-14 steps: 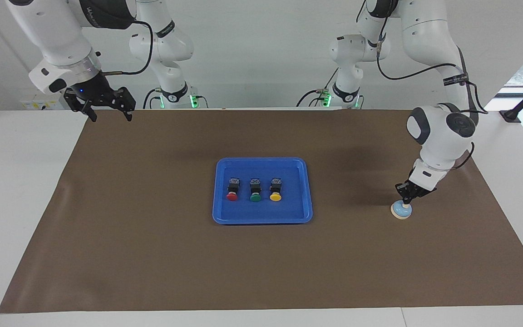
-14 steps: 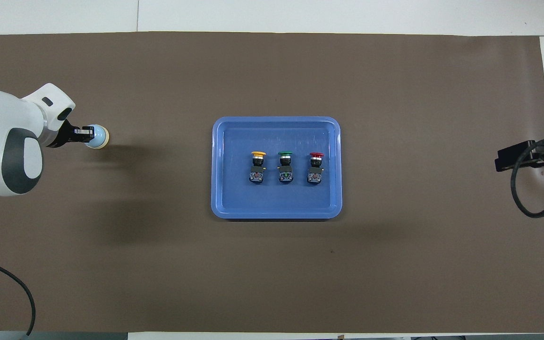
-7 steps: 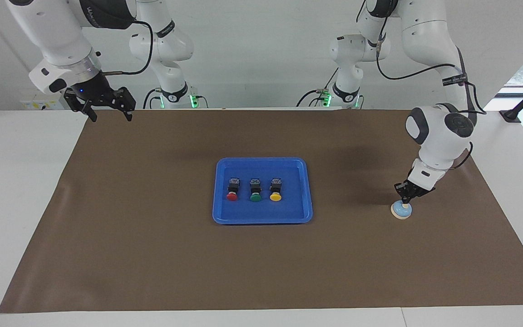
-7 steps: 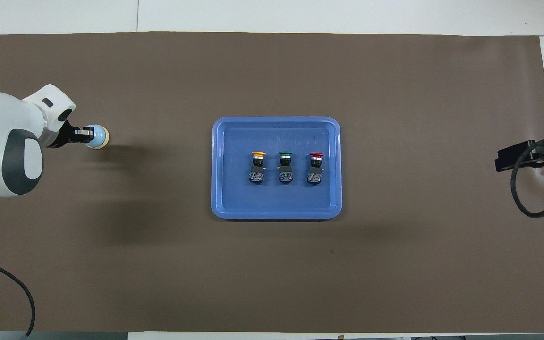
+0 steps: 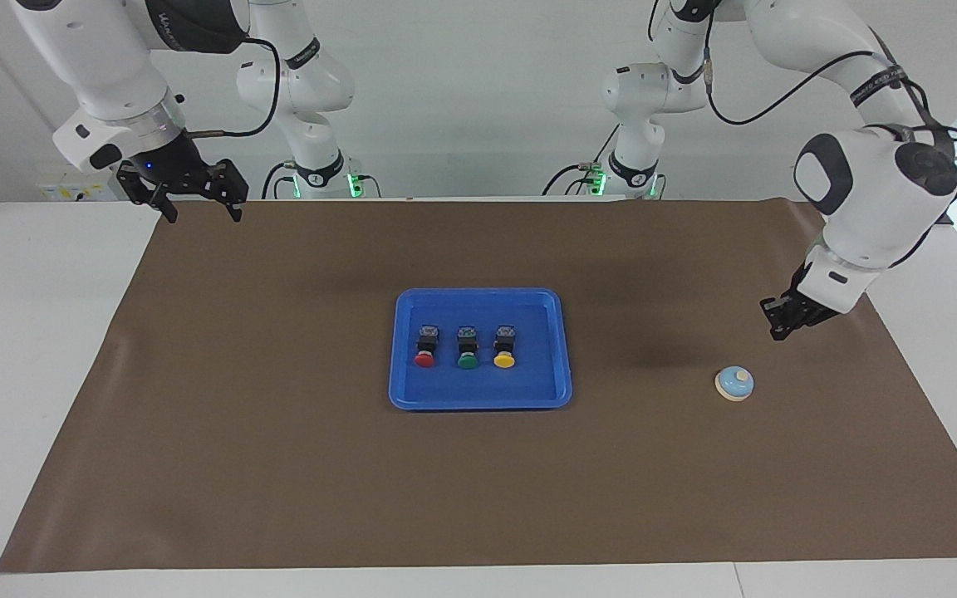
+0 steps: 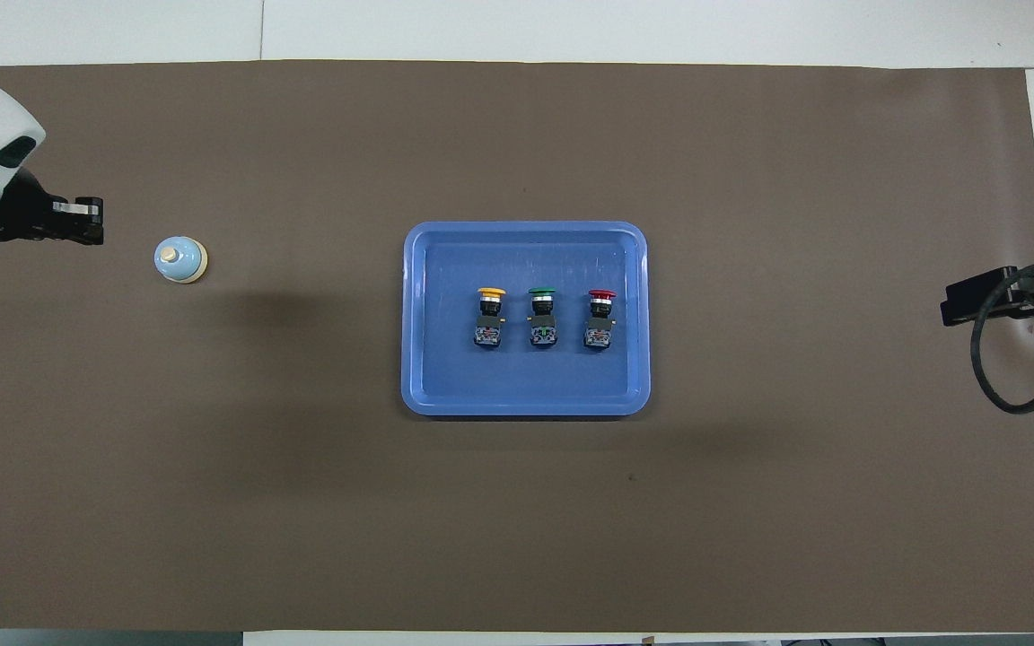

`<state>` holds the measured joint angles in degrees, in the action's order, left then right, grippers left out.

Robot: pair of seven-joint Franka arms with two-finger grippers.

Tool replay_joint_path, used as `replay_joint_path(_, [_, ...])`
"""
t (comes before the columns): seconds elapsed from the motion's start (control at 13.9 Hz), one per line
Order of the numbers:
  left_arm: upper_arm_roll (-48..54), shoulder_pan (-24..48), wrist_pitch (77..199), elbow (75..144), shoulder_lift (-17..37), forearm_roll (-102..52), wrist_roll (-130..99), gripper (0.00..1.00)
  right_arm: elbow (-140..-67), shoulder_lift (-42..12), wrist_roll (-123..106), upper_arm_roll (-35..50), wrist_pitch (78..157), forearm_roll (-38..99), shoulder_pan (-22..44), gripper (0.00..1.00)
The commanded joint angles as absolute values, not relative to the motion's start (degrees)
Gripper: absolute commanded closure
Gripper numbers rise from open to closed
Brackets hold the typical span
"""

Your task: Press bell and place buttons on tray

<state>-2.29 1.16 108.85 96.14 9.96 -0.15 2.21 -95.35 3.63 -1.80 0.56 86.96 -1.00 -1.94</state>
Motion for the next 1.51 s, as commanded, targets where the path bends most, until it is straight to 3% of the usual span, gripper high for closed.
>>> replay_joint_path(0.0, [-2.5, 1.2, 104.6, 96.9, 4.1, 0.3, 2.5, 0.00, -96.5, 4.6, -3.0, 1.0, 87.5, 0.2, -3.0, 0.00])
replay_joint_path(0.29, [-2.5, 1.1, 96.7, 96.9, -0.9, 0.3, 2.4, 0.00, -96.5, 4.6, -3.0, 1.0, 87.5, 0.1, -3.0, 0.00])
replay_joint_path(1.43, [-2.5, 1.2, 92.3, 96.9, -1.2, -1.8, 1.4, 0.00, -96.5, 4.6, -3.0, 1.0, 87.5, 0.1, -3.0, 0.00])
